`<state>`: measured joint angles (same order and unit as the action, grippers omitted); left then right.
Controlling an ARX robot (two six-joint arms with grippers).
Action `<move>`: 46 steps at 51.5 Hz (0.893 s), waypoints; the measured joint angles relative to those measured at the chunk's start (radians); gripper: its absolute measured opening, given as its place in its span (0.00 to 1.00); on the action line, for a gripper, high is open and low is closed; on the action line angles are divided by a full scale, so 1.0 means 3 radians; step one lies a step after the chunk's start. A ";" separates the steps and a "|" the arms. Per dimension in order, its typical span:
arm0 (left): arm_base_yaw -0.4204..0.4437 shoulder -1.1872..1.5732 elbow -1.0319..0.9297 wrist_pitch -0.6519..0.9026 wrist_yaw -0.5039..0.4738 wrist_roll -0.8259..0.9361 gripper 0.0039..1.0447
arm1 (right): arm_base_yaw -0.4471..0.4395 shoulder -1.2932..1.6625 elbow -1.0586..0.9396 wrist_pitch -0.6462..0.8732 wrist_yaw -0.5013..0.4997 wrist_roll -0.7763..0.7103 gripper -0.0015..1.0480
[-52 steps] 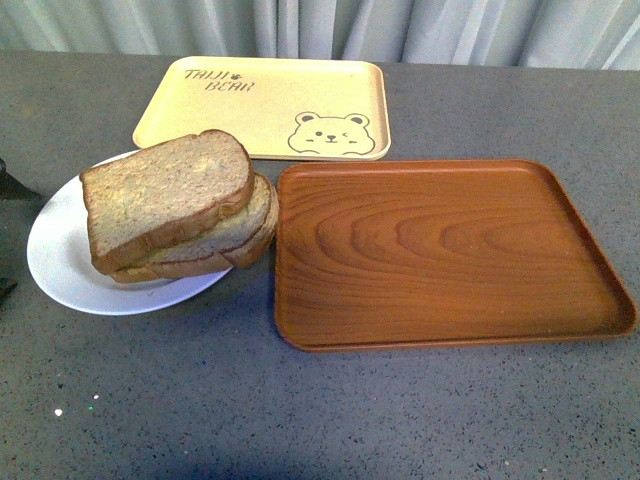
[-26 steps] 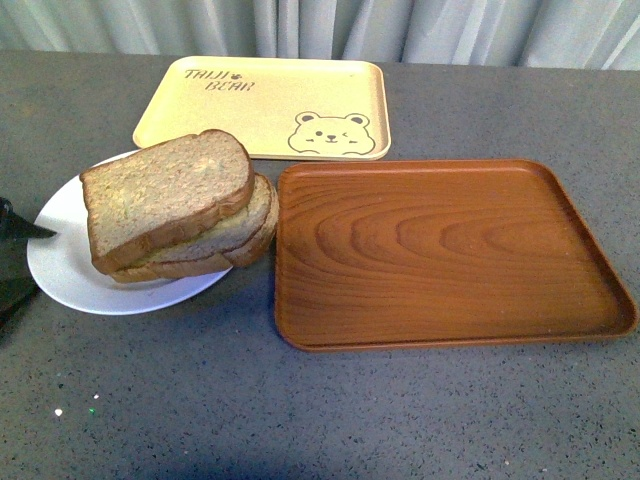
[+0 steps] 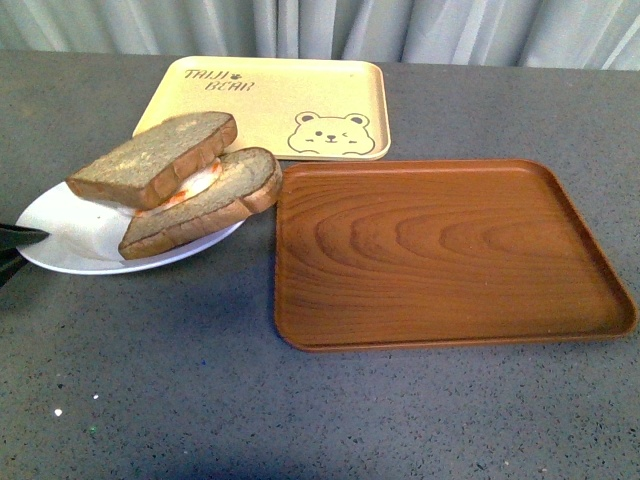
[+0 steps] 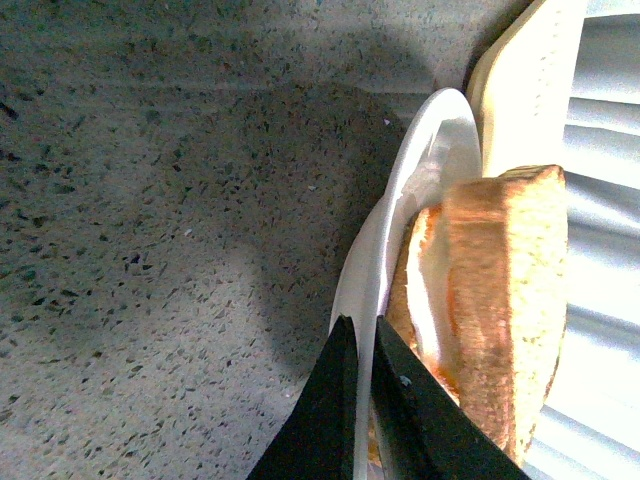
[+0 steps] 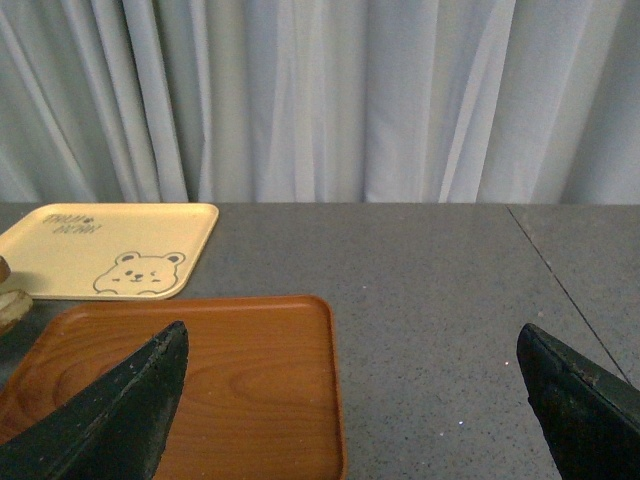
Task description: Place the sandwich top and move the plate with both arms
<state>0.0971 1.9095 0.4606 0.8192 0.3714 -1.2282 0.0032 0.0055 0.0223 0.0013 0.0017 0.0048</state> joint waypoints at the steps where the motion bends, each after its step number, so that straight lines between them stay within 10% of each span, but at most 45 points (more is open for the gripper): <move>1: 0.0008 -0.0025 -0.0013 0.0000 0.0013 0.0000 0.02 | 0.0000 0.0000 -0.0001 0.0000 0.0000 0.0000 0.91; 46: -0.0788 0.0286 0.1639 -0.0650 -0.0131 0.0045 0.02 | 0.0000 0.0000 -0.0001 0.0000 0.0000 0.0000 0.91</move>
<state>-0.1394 1.9953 0.9524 0.6243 0.3321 -1.2148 0.0032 0.0055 0.0219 0.0013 0.0017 0.0048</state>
